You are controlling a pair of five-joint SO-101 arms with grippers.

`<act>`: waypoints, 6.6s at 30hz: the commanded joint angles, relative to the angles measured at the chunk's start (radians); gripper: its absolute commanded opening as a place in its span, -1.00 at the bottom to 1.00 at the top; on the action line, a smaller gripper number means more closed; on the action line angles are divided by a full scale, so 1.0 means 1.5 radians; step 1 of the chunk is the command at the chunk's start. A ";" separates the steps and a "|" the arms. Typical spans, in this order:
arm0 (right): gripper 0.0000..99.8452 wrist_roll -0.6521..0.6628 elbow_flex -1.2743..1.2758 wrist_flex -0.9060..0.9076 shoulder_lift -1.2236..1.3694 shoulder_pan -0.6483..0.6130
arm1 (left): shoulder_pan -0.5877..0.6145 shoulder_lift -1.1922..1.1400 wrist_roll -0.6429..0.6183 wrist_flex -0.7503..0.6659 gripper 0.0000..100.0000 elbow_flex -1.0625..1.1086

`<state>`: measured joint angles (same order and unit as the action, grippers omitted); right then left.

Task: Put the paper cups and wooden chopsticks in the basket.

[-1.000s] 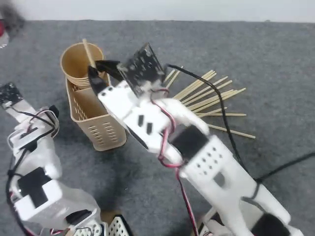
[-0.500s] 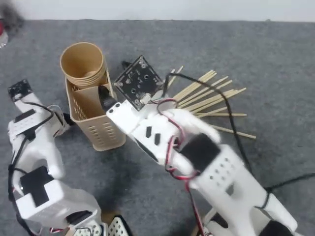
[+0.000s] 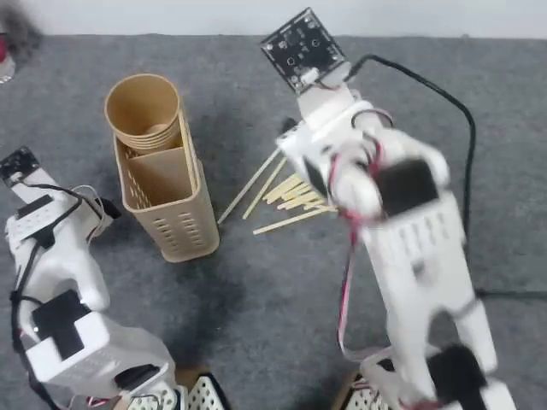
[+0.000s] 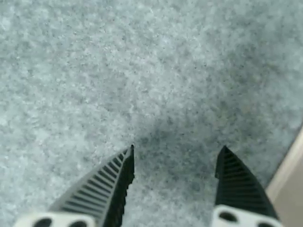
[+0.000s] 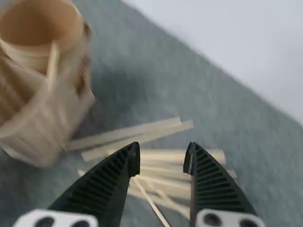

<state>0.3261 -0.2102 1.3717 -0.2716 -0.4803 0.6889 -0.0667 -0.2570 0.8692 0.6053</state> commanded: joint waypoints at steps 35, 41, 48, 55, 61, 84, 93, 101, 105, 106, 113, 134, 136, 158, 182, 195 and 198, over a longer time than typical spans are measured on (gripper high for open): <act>-0.90 0.606 0.122 -0.171 0.504 0.170 | -0.015 0.021 0.021 -0.002 -0.48 -0.006; -0.76 0.604 0.126 -0.160 0.474 0.169 | -0.016 0.021 0.021 -0.002 -0.48 -0.006; -0.72 0.605 0.126 -0.140 0.429 0.169 | -0.016 0.021 0.021 -0.002 -0.48 -0.006; -0.79 0.605 0.126 -0.140 0.429 0.167 | -0.016 0.021 0.021 -0.002 -0.48 -0.006; -0.96 0.605 0.126 -0.146 0.429 0.168 | -0.016 0.021 0.021 -0.002 -0.48 -0.006; -0.99 0.318 -0.103 0.074 -0.112 -0.085 | -0.014 0.021 0.021 -0.001 -0.48 -0.005; -0.99 -0.031 -0.008 -0.299 -0.130 -0.153 | -0.013 0.021 0.023 0.009 -0.48 -0.005; -0.99 -0.191 0.041 -0.537 -0.073 -0.217 | -0.005 0.021 0.021 0.007 -0.48 -0.008; -0.99 -0.190 0.016 -0.595 -0.014 -0.267 | -0.005 0.021 0.021 0.007 -0.48 -0.009; -0.99 -0.189 0.010 -0.603 0.009 -0.275 | -0.005 0.021 0.021 0.007 -0.48 -0.009; -0.99 -0.191 -0.004 -0.608 0.139 -0.239 | -0.005 0.021 0.021 0.007 -0.48 -0.009; -0.60 -0.172 -0.080 -0.278 -0.072 -0.117 | -0.004 0.021 0.021 0.007 -0.48 -0.009; -0.60 -0.141 -0.079 -0.204 -0.065 -0.060 | -0.004 0.021 0.021 0.007 -0.48 -0.009; -0.60 0.284 -0.079 0.051 0.535 0.135 | -0.004 0.021 0.021 0.007 -0.48 -0.008; -0.98 0.304 -0.080 0.011 0.551 0.126 | -0.006 0.021 0.021 0.007 -0.48 -0.009; -0.98 0.307 -0.078 0.097 0.485 0.141 | -0.005 0.021 0.021 0.007 -0.48 -0.009; -0.98 0.307 -0.079 0.099 0.483 0.141 | -0.004 0.021 0.021 0.007 -0.48 -0.008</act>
<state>0.7725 -0.3115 1.5052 0.4987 -0.2869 0.6782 -0.0667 -0.2309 0.8753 0.6053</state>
